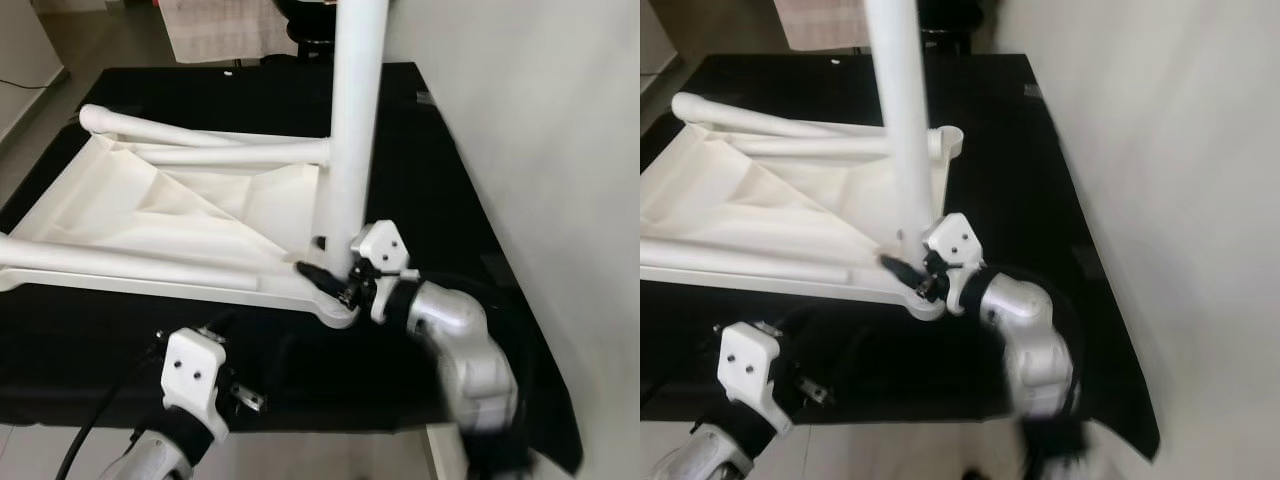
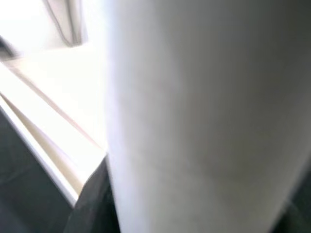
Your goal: Building children table
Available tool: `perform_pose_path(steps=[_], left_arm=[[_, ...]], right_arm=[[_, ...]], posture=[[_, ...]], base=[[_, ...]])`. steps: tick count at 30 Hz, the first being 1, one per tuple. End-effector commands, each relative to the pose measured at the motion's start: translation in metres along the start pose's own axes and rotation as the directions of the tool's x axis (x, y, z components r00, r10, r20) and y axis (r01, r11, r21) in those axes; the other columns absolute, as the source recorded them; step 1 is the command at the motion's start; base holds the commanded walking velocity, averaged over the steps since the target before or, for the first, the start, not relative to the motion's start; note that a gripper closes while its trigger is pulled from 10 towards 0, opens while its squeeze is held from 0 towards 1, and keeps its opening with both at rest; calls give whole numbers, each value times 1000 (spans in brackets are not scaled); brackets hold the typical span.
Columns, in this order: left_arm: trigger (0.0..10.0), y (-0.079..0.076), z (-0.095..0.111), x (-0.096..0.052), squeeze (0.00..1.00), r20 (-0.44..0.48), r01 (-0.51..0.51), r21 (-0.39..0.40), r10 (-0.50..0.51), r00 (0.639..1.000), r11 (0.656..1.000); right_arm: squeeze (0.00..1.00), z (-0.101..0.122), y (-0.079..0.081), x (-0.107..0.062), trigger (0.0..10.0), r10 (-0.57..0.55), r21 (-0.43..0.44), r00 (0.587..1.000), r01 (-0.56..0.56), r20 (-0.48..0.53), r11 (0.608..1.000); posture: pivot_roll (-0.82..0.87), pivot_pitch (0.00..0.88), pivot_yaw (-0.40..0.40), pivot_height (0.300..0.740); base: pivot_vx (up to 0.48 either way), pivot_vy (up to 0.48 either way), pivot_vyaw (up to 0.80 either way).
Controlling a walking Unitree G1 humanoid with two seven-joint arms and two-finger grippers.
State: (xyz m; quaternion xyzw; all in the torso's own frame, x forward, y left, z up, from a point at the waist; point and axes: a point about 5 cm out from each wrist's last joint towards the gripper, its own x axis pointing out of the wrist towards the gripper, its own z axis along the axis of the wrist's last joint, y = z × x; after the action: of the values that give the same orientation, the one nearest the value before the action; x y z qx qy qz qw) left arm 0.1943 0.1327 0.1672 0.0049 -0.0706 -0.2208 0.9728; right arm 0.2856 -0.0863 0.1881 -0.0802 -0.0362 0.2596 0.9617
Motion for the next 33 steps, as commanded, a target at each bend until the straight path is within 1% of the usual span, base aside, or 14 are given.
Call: perform_pose_path(steps=[1,5,6,7,8,10,11,16,18,19,20,21,29,33], left_arm=[[10000,2,-5,0,0,-21,5,2,-5,1000,1000],[10000,5,-7,1,0,-19,-6,6,6,1000,1000],[10000,6,-6,1,0,-16,-18,11,18,1000,1000],[10000,6,-6,1,0,-16,-18,11,18,1000,1000],[10000,7,-6,1,0,-12,-29,15,29,1000,999],[10000,8,-6,1,0,-8,-38,18,39,999,999],[10000,7,-6,2,0,-6,-38,17,38,999,999],[10000,7,-6,3,0,-2,-31,14,31,1000,999],[10000,5,-5,3,0,0,-28,11,28,1000,1000],[10000,5,-5,3,0,0,-28,11,28,1000,1000],[10000,4,-5,3,0,1,-26,9,26,1000,1000],[10000,3,-4,2,0,2,-25,8,25,1000,1000],[10000,-2,-1,-2,0,2,-24,9,24,1000,1000],[10000,-3,-1,-5,0,-4,-24,8,24,1000,1000]], right_arm=[[0,-32,-3,-10,0,-122,33,971,131,-204,991],[0,-28,1,4,0,-110,39,976,119,-188,992],[0,-27,3,8,1098,-93,48,978,103,-186,994],[0,-27,3,8,1098,-93,48,978,103,-186,994],[0,-24,5,12,10000,-56,51,984,65,-168,997],[0,-20,9,13,10000,-38,49,987,46,-158,998],[1000,-15,10,14,10000,6,70,990,4,-138,998],[1000,-4,14,19,10000,147,128,986,-136,-75,982],[1000,10,8,21,10000,407,-17,913,-408,-20,913],[1000,10,8,21,10000,407,-17,913,-408,-20,913],[1000,14,4,17,10000,568,-123,822,-568,-36,814],[0,15,1,18,10000,604,-126,795,-605,-47,786],[0,27,-20,31,10000,794,-139,603,-795,-77,591],[0,29,-26,42,10000,805,-129,588,-807,-78,576]], posture=[[3,206,-27,740],[7,193,-40,740],[9,190,-46,740],[9,190,-46,740],[9,188,-51,740],[9,188,-51,740],[5,190,-53,740],[6,191,-53,740],[21,206,-57,740],[21,206,-57,740],[21,207,-59,740],[25,210,-59,740],[62,238,-59,740],[68,246,-54,740]], base=[[0,0,0],[0,0,0],[0,0,0],[0,0,0],[0,0,0],[0,0,0],[0,0,0],[0,0,0],[0,0,0],[0,0,0],[0,0,0],[0,0,0],[0,0,0],[0,0,0]])
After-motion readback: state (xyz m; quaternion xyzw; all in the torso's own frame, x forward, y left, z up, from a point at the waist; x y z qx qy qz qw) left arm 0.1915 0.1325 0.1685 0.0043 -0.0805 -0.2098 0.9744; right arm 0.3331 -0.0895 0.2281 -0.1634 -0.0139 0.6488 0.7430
